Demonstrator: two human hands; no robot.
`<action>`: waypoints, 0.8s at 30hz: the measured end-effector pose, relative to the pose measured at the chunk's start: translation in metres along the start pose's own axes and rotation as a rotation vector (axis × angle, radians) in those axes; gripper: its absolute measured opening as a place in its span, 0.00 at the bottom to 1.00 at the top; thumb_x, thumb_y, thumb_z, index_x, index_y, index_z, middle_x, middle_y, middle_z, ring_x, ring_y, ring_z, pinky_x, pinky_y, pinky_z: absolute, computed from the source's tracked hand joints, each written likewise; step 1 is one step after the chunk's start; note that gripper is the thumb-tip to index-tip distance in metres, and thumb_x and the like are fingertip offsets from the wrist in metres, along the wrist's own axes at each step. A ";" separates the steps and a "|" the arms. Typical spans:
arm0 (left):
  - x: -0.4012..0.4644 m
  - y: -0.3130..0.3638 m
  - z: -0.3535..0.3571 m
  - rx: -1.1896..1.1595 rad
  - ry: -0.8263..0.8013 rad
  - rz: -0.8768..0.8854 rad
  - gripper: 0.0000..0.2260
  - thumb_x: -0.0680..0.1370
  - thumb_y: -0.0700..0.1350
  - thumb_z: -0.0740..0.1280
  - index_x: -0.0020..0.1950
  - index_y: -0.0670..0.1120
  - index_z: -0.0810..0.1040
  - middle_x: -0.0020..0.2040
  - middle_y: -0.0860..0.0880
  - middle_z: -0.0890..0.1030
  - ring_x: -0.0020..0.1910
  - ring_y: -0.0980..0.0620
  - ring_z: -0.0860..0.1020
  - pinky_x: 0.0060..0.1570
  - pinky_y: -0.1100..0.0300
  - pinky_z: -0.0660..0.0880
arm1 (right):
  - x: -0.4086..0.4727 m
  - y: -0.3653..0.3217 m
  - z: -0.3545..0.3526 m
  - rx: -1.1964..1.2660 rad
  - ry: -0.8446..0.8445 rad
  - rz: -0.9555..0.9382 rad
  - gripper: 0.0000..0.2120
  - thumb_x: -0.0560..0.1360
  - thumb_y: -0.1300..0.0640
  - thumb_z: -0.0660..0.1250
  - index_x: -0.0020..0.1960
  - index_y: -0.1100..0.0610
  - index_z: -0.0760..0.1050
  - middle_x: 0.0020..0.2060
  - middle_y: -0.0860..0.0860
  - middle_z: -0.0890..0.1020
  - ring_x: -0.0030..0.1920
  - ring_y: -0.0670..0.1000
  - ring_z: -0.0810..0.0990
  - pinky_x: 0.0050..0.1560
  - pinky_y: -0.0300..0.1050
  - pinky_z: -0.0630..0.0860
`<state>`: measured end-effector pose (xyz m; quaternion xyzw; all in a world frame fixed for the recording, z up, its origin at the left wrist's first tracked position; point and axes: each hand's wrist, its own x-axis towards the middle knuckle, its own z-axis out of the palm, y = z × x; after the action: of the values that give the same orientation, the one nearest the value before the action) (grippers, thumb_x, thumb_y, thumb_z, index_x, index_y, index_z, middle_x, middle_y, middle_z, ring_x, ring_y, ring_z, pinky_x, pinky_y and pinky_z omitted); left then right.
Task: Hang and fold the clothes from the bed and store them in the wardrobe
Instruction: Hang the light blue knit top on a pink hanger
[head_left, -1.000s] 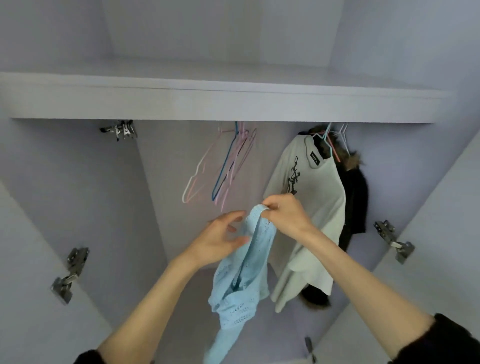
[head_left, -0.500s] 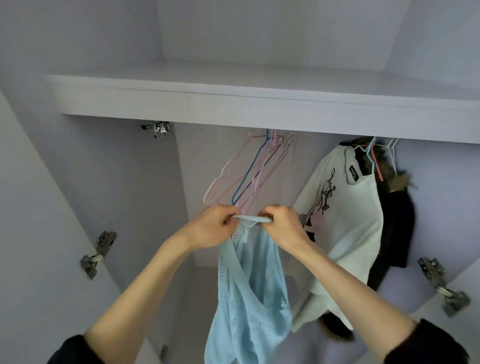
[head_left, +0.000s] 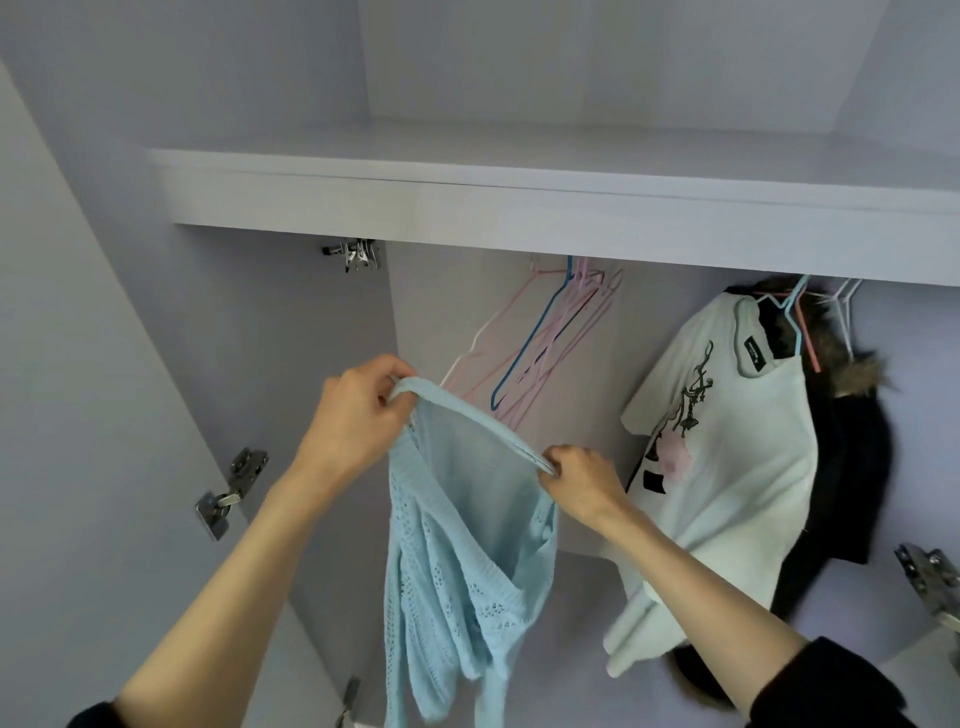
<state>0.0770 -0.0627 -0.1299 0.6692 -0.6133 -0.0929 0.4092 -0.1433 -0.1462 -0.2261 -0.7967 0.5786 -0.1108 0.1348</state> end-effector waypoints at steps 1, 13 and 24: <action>0.001 -0.002 -0.005 -0.026 0.023 -0.031 0.07 0.75 0.39 0.65 0.43 0.52 0.76 0.36 0.53 0.81 0.38 0.49 0.79 0.35 0.67 0.70 | 0.003 0.005 0.001 0.024 -0.065 0.037 0.07 0.77 0.53 0.63 0.43 0.55 0.75 0.38 0.51 0.77 0.46 0.55 0.77 0.48 0.45 0.67; -0.003 -0.001 -0.008 -0.228 -0.089 -0.157 0.09 0.75 0.39 0.65 0.41 0.53 0.76 0.39 0.51 0.84 0.40 0.49 0.82 0.48 0.47 0.79 | 0.084 -0.024 -0.042 1.359 0.003 0.466 0.09 0.80 0.54 0.60 0.50 0.59 0.73 0.43 0.55 0.78 0.41 0.51 0.77 0.60 0.50 0.72; 0.006 -0.003 -0.010 -0.278 -0.106 -0.214 0.05 0.76 0.39 0.65 0.44 0.48 0.78 0.38 0.49 0.84 0.41 0.47 0.82 0.50 0.48 0.78 | 0.107 -0.039 -0.059 1.525 -0.030 0.523 0.09 0.78 0.53 0.64 0.50 0.59 0.71 0.48 0.56 0.75 0.49 0.55 0.76 0.43 0.48 0.76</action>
<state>0.0871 -0.0637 -0.1228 0.6616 -0.5406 -0.2550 0.4528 -0.0957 -0.2413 -0.1555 -0.3256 0.5095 -0.4295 0.6708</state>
